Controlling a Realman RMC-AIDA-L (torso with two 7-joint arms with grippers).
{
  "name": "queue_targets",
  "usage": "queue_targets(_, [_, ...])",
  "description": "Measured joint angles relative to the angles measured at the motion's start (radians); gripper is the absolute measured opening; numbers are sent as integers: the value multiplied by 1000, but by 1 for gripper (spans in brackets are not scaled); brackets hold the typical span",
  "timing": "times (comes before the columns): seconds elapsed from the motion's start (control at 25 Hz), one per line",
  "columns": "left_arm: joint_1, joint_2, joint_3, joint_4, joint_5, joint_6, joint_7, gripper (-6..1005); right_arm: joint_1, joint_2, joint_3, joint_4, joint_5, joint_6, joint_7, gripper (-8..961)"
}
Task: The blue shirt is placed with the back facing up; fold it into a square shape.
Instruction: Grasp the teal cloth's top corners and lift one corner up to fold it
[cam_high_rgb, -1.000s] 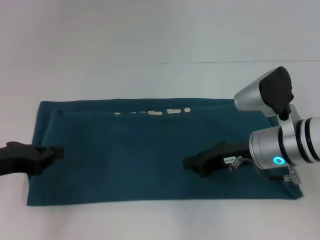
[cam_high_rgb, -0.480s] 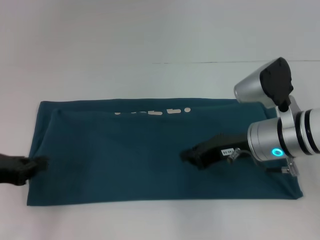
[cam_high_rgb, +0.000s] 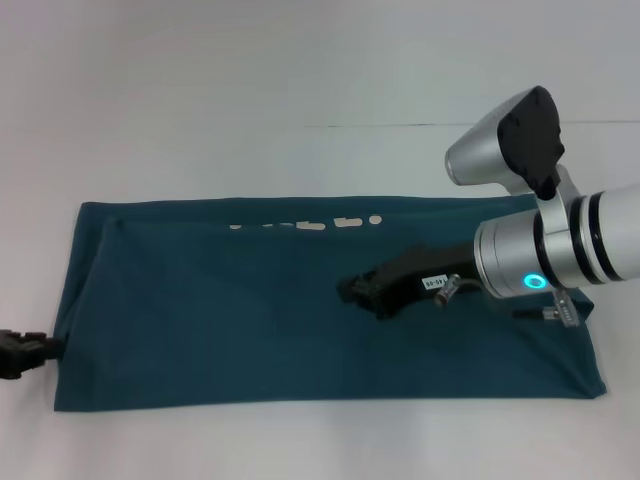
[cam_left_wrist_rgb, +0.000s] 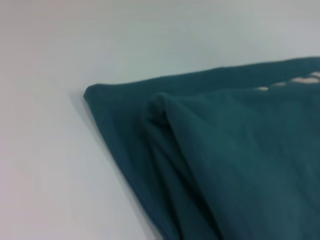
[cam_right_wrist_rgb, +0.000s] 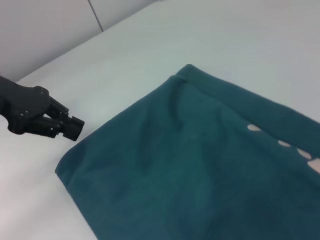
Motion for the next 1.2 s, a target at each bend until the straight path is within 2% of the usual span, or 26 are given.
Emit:
queue_targets(0.08, [-22, 2, 6, -7, 42, 6, -16, 102, 1, 0, -1, 2, -1, 21, -17, 17])
queue_targets(0.2, [-51, 2, 18, -17, 91, 13, -29, 316, 1, 0, -5, 8, -2, 55, -35, 17])
queue_targets(0.6, [-70, 18, 43, -12, 110, 43, -60, 531, 28, 7, -34, 90, 4, 143, -67, 17])
queue_targets(0.88, [-69, 27, 33, 10, 131, 37, -56, 689, 37, 8, -58, 95, 25, 156, -54, 17])
queue_targets(1.2, [-75, 32, 33, 38, 142, 60, -83, 690, 42, 8, -60, 99, 24, 167, -55, 17])
